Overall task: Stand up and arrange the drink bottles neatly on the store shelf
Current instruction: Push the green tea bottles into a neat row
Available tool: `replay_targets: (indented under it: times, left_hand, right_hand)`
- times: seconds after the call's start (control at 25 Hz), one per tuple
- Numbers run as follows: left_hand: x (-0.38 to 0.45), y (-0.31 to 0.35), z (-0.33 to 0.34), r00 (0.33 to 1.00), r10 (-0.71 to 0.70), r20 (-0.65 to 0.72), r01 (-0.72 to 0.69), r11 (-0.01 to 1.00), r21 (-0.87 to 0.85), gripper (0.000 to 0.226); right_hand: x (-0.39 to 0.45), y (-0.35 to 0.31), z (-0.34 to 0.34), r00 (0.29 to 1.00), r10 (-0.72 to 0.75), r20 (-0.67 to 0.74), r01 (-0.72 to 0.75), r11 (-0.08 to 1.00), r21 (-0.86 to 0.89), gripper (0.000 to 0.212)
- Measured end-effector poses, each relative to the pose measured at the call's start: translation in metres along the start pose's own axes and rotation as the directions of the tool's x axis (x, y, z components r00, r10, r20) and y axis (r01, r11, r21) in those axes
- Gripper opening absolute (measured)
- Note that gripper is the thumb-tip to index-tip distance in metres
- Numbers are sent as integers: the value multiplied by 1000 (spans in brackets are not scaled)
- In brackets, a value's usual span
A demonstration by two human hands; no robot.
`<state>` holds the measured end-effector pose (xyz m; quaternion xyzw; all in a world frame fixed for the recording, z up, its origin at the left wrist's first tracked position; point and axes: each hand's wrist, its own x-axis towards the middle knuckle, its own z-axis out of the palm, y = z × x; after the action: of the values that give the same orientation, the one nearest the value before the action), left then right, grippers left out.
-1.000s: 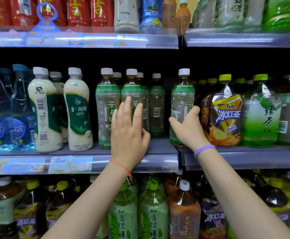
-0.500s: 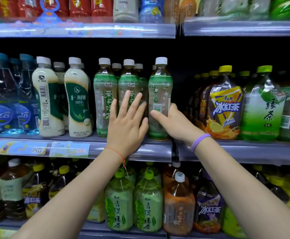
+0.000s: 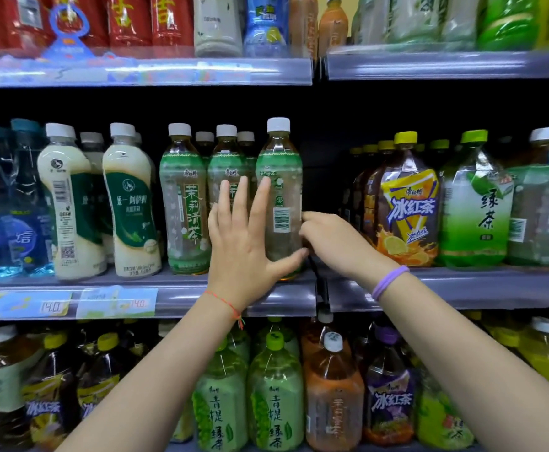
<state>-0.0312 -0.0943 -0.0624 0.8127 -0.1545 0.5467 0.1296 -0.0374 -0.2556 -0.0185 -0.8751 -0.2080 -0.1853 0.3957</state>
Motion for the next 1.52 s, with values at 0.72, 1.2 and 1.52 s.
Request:
replay_targets:
  times: [0.72, 1.2, 1.52]
  left_hand:
    - [-4, 0, 1, 993, -1, -121, -7, 998, -60, 88]
    - [12, 36, -2, 905, -323, 277, 384, 901, -203, 90]
    - [10, 37, -13, 891, -248, 379, 405, 811, -422, 74]
  right_hand:
    - [98, 21, 13, 948, 307, -82, -288, 939, 190, 55]
    - [12, 31, -8, 931, 291, -222, -270, 955, 120, 48]
    - [8, 23, -15, 921, 270, -279, -289, 957, -28, 38]
